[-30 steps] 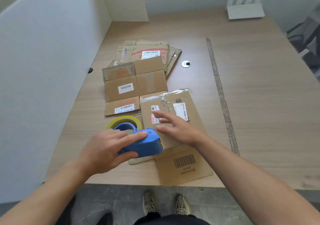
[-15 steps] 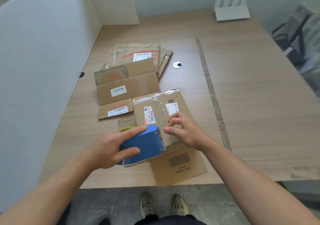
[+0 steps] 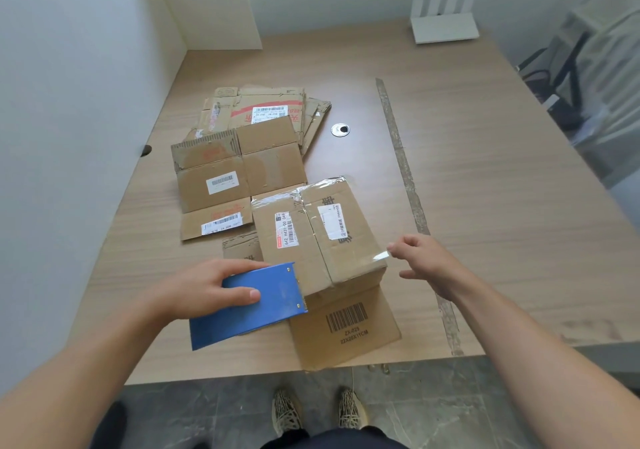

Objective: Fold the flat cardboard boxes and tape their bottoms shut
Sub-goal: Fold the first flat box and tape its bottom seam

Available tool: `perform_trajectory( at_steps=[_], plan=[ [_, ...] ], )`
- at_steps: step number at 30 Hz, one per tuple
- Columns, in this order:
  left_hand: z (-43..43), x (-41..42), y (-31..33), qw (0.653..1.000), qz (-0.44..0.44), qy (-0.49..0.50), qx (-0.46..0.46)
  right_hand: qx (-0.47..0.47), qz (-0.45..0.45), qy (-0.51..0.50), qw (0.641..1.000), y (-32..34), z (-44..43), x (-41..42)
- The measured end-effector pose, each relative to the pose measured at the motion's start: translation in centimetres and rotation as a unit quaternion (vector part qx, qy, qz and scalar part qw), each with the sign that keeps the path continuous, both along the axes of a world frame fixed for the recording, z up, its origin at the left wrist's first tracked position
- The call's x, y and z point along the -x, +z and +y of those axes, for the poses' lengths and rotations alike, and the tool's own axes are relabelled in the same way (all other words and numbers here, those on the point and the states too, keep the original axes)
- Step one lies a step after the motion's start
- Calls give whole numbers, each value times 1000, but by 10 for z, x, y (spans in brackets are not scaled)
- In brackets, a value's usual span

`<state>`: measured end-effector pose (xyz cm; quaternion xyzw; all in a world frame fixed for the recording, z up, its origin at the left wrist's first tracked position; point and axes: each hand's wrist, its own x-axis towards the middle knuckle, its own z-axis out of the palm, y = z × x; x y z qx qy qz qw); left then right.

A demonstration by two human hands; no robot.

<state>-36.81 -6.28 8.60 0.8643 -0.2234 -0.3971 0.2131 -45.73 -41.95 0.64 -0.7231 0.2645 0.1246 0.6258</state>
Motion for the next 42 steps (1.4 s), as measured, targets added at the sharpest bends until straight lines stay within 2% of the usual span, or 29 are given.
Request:
perform_trajectory(
  at_steps=[10,18,28,30,35,37,42],
  plan=[
    [-14,10,3,998,40,-7,-53,41,55,25,997,-18,-1,9],
    [-15,9,0,997,54,1,-52,56,80,36,995,-21,-1,5],
    [-20,2,-9,996,59,23,-66,-97,172,-24,980,-27,1,15],
    [-23,1,-9,996,55,20,-68,-69,160,-47,984,-30,5,19],
    [-26,-3,-10,996,42,7,-82,53,41,-57,996,-29,22,22],
    [-27,-4,-10,995,42,5,-86,82,27,-64,994,-26,27,21],
    [-27,-3,-11,996,39,-8,-85,71,42,-79,993,-23,29,18]
  ],
)
